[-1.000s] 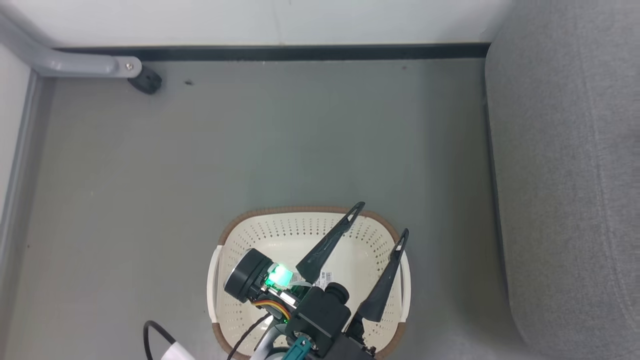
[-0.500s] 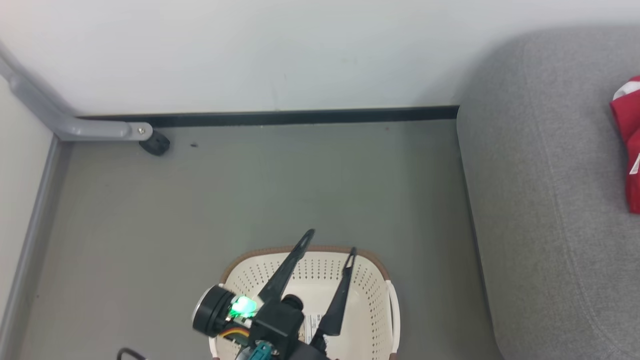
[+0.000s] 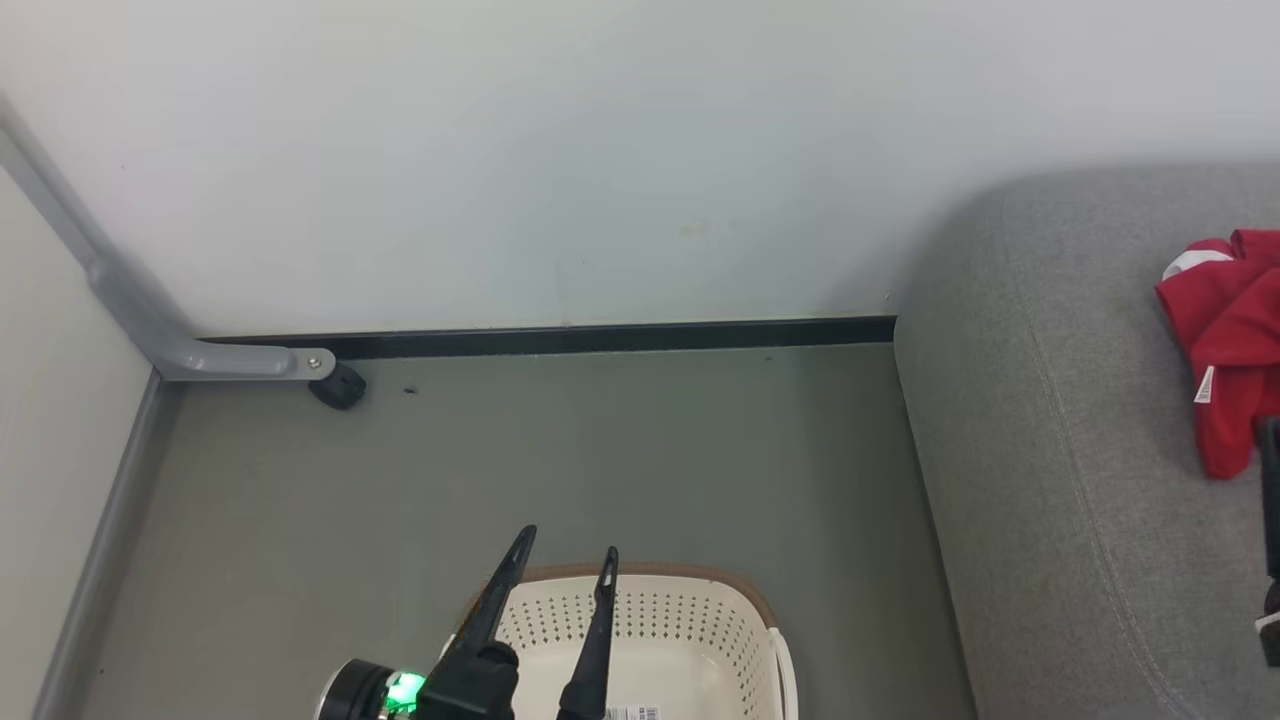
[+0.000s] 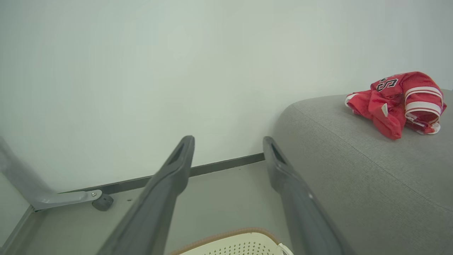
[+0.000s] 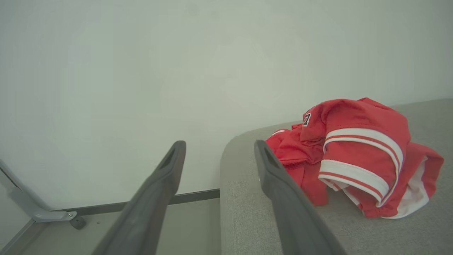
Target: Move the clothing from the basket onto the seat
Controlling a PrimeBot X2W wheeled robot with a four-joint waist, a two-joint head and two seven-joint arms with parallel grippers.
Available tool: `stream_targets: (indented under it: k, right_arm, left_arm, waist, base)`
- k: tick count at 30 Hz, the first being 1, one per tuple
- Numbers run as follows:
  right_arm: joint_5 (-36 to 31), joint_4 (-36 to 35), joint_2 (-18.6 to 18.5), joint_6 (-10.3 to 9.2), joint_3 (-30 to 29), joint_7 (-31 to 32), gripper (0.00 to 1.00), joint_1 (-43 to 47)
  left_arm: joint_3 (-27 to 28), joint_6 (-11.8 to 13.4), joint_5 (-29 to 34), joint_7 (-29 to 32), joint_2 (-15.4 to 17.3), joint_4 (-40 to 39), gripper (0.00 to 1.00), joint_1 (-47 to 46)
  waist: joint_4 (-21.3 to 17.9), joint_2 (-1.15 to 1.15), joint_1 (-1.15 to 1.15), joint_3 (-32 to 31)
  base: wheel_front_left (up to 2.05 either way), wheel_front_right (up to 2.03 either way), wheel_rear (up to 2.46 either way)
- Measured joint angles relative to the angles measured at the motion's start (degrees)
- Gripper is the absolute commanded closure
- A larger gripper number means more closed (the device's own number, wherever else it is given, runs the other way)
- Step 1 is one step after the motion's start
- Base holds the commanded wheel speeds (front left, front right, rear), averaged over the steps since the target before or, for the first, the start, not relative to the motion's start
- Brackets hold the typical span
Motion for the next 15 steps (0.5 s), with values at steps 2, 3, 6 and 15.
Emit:
stream_targets:
  k: [2, 3, 6, 15]
  right_arm:
    - [-1.3, -2.6, 1.0, -0.48, 0.2, 0.0, 0.00, 1.9]
    - [-1.8, -3.9, 1.5, -0.55, 0.1, 0.0, 0.00, 2.8]
    - [-3.0, -7.4, 2.8, -1.47, 0.3, 0.0, 0.00, 5.6]
    - [-5.7, -13.9, 5.9, -3.24, 0.8, 0.0, 0.00, 12.8]
  left_arm:
    - [1.3, 0.0, 0.0, 0.0, 0.0, -0.5, 0.00, 1.2]
    - [1.9, 0.0, 0.0, -0.1, 0.0, -0.6, 0.00, 1.8]
    - [3.5, 0.0, 0.0, -0.5, 0.0, -0.9, 0.00, 3.3]
    - [6.6, 0.0, 0.0, -1.0, 0.0, -1.2, 0.00, 6.6]
  waist:
    - [0.1, 0.00, 0.00, -0.8]
    - [0.2, 0.00, 0.00, -1.2]
    - [0.4, 0.00, 0.00, -2.2]
    - [1.0, 0.01, 0.01, -4.6]
  base:
    - [0.00, 0.00, 0.00]
    - [0.00, 0.00, 0.00]
    - [0.00, 0.00, 0.00]
    - [0.00, 0.00, 0.00]
